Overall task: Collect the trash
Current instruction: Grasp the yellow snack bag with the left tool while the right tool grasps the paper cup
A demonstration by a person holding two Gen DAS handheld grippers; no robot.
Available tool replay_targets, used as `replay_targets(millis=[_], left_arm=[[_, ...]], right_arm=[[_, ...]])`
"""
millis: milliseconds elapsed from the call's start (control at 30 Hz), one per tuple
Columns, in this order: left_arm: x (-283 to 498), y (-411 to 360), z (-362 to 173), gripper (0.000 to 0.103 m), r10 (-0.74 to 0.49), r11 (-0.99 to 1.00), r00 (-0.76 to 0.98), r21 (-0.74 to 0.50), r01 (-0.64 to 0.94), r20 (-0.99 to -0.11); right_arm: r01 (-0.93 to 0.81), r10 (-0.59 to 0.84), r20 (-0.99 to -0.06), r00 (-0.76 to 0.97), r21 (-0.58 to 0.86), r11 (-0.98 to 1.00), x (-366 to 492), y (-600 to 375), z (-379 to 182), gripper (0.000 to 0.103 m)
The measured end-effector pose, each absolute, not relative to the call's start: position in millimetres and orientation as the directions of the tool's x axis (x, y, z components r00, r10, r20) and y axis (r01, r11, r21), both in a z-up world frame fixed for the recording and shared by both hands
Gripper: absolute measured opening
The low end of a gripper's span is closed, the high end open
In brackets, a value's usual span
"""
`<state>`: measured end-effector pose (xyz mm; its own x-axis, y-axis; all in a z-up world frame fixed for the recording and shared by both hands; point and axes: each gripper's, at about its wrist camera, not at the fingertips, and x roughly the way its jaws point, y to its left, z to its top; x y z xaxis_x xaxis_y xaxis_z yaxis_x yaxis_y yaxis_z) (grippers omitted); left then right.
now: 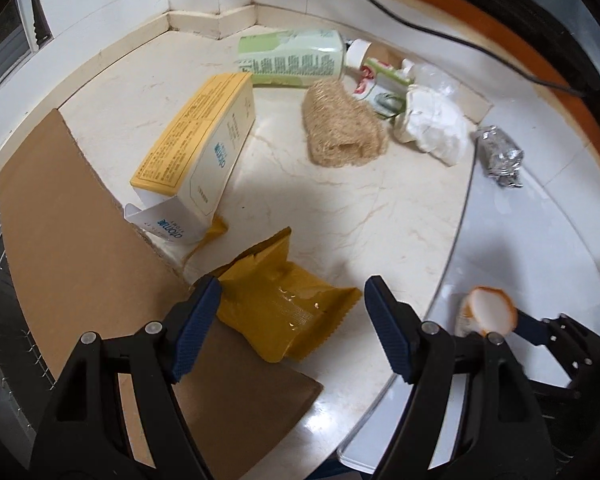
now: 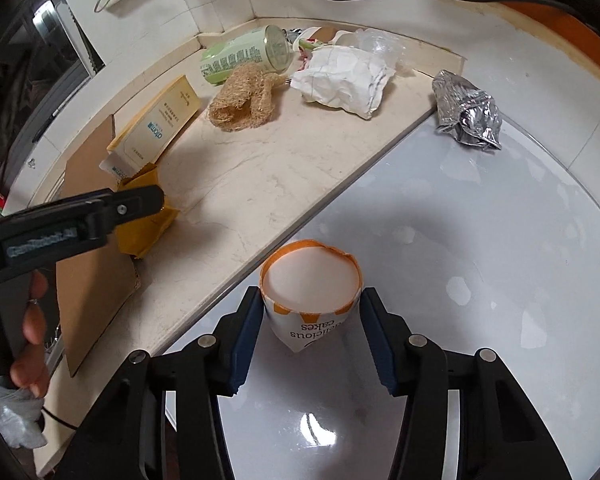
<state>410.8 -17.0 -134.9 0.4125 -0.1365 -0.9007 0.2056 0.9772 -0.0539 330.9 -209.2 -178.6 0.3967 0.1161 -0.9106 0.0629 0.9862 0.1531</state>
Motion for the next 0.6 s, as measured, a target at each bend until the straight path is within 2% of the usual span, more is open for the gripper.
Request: replay_targets(millis=[67,100,133,233,300,400,433,467,600], left_arm=[[412.3,-16.1,-139.3,0.07,-0.125,0.98,0.408,-0.048,0.195,-0.905],[412.7,-15.1,-141.4,0.067,-0.125,0.98,0.4,-0.051,0.19,-0.908],[413.2,-14.3,-144.3,0.057,-0.128,0.981,0.387,-0.059,0.186,-0.913],[412.4,-11.9,-148.1,0.05,-0.152,0.981,0.374,-0.093,0.171,-0.915],[409.6,-11.9,-145.2,0.032,-0.153,0.982,0.397,-0.093,0.167,-0.905],[406.6,-13.0,-141.5,0.029,-0.146,0.983,0.414,-0.086,0.161,-0.898],[404.8,-12.9,-139.6,0.024,-0.143,0.984,0.424,-0.082,0.158,-0.894],[402.8,-13.1,-137.2,0.002,-0.139,0.985,0.433,-0.078,0.155,-0.89],[386.1,-9.6,-118.9,0.0,-0.168,0.982,0.449,-0.112,0.149,-0.878]], right_arm=[[0.065,0.12,-0.909,0.4,0.159,0.985,328.3,-211.6,-178.1,0.05],[0.067,0.123,-0.908,0.401,0.163,0.984,327.3,-213.0,-178.1,0.05],[0.068,0.125,-0.907,0.401,0.166,0.984,326.4,-214.2,-178.1,0.05],[0.07,0.129,-0.906,0.403,0.171,0.983,324.3,-216.0,-177.8,0.05],[0.073,0.131,-0.905,0.405,0.174,0.982,322.9,-217.1,-177.9,0.05],[0.075,0.133,-0.904,0.405,0.178,0.981,319.8,-217.4,-177.5,0.049],[0.075,0.135,-0.904,0.406,0.18,0.981,318.8,-217.8,-177.0,0.049],[0.076,0.136,-0.902,0.409,0.182,0.98,317.0,-218.4,-175.9,0.049],[0.081,0.147,-0.892,0.427,0.199,0.977,305.1,-221.6,-164.6,0.049]])
